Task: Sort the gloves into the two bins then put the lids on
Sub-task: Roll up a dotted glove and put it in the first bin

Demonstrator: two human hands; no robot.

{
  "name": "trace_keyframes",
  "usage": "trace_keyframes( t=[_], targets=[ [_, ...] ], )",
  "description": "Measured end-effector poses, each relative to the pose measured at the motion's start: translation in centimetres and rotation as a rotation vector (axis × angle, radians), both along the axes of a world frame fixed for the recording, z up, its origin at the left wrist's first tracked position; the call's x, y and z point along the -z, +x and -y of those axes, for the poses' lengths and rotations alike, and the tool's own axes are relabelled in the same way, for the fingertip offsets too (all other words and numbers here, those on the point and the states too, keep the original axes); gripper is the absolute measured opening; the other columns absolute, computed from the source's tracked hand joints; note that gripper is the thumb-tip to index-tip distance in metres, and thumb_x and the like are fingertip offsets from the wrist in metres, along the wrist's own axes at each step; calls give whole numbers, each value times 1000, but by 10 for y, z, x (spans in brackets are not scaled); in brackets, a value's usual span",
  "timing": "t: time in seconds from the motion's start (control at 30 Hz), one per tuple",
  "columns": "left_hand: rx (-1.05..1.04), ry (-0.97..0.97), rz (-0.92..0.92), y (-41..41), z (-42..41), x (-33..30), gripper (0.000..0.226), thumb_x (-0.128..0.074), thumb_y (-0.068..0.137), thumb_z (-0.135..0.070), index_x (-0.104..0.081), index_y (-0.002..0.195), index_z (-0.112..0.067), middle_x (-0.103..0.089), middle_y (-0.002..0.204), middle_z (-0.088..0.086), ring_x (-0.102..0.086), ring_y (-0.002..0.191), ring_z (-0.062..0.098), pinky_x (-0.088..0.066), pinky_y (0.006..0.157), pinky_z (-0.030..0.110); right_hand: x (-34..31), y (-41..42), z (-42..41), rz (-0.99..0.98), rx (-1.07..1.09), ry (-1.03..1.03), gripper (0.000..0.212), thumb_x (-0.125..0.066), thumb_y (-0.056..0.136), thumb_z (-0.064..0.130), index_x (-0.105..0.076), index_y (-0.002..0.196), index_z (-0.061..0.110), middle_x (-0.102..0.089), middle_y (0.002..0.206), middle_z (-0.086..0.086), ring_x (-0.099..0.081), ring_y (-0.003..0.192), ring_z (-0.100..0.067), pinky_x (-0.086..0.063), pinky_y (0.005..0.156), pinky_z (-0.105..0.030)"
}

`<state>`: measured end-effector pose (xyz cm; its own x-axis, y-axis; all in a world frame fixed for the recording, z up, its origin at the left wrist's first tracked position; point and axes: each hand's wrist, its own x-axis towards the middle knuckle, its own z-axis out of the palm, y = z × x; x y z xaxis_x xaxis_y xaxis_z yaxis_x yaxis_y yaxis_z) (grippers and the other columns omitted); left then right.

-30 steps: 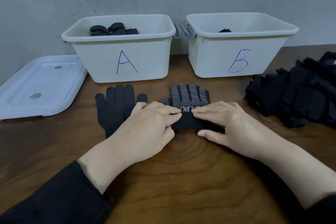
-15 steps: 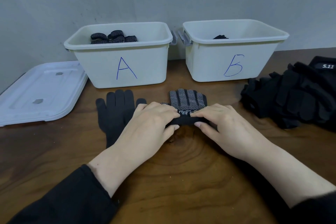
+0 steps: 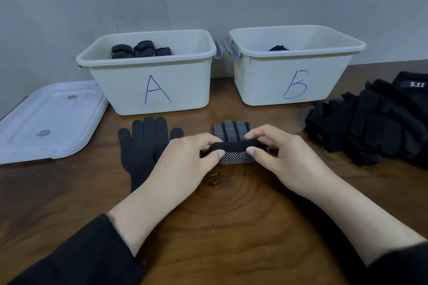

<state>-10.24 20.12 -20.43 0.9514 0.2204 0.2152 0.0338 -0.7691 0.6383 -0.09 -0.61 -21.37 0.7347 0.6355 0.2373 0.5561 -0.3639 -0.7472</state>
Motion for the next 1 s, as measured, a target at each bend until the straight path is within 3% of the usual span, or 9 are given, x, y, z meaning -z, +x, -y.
trace_keyframes(
  t=[0.1, 0.23, 0.47, 0.53, 0.63, 0.8, 1.0],
  targets=[
    [-54, -17, 6, 4, 3, -1, 26, -66, 91, -40, -67, 118, -40, -71, 93, -18, -65, 92, -1, -53, 85, 25, 5, 5, -7, 28, 48, 60, 19, -69, 93, 32, -61, 109, 38, -70, 92, 11, -62, 82, -17, -53, 83, -39],
    [-109, 121, 68, 8, 4, 0, 31, -69, 90, -37, -66, 121, -33, -64, 97, -15, -59, 93, 6, -50, 89, 36, 5, 7, -14, 286, 105, 5, 17, -72, 91, 24, -64, 106, 28, -56, 93, 20, -51, 85, 0, -45, 77, -27],
    [39, 493, 172, 13, 7, 6, 30, -58, 95, -28, -68, 123, -24, -63, 129, -7, -56, 117, 18, -40, 97, 41, 14, 17, -21, 434, 111, -42, 6, -73, 90, 20, -73, 95, 23, -57, 99, 13, -47, 87, -10, -49, 78, -49],
    [114, 556, 116, 12, 7, 11, 36, -57, 95, -35, -66, 128, -23, -61, 136, -7, -54, 124, 17, -39, 101, 42, 14, 17, -21, 485, 113, -77, 6, -72, 92, 20, -76, 96, 21, -61, 103, 10, -52, 91, -15, -49, 79, -50],
    [136, 555, 65, 11, 4, 13, 42, -56, 94, -38, -63, 132, -22, -59, 139, -8, -53, 128, 16, -38, 103, 41, 10, 15, -16, 548, 21, -165, 14, -67, 95, 25, -77, 104, 21, -65, 119, 11, -58, 110, -17, -44, 95, -45],
    [68, 559, 15, 9, 2, 11, 46, -57, 95, -42, -59, 137, -24, -58, 141, -11, -50, 132, 16, -31, 107, 39, 3, 19, -4, 429, -76, -285, 45, -76, 88, 36, -66, 131, 27, -62, 135, 17, -51, 129, -3, -25, 110, -31],
    [22, 513, -16, 7, -4, 8, 52, -53, 97, -49, -49, 144, -28, -55, 141, -11, -41, 136, 11, -22, 109, 34, -2, 19, -2, 369, -26, -304, 40, -70, 92, 37, -62, 131, 36, -60, 128, 22, -49, 125, -3, -28, 109, -34]
  ],
)
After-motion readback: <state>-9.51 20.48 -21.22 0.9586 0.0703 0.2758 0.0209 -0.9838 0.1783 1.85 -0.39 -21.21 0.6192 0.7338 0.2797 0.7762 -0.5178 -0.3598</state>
